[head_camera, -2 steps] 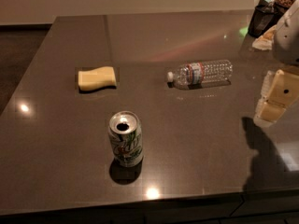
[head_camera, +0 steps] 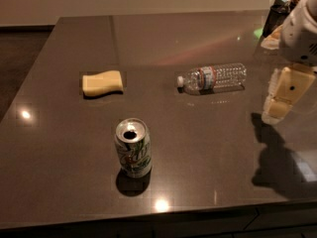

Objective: Pick water bottle

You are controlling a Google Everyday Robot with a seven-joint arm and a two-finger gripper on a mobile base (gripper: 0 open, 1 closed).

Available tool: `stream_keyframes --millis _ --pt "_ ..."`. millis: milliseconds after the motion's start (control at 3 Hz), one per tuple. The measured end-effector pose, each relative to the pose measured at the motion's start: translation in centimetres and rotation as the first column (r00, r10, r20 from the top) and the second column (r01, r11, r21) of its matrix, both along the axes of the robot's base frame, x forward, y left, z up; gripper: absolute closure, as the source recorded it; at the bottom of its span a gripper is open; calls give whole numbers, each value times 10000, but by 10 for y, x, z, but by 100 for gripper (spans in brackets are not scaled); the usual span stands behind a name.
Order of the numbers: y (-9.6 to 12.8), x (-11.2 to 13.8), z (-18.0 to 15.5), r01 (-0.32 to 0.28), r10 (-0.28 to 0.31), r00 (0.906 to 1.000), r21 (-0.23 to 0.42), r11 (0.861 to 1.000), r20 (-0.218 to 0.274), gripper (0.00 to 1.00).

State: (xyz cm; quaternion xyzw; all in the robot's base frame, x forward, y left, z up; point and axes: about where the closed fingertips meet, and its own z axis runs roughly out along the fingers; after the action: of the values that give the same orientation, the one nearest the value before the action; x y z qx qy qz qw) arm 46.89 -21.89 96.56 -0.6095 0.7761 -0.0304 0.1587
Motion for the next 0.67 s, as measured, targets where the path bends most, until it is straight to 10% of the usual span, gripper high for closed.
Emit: stream_keyframes --millis 667 --pt "-2 81 -30 -789 796 9965 258 9965 -256 0"
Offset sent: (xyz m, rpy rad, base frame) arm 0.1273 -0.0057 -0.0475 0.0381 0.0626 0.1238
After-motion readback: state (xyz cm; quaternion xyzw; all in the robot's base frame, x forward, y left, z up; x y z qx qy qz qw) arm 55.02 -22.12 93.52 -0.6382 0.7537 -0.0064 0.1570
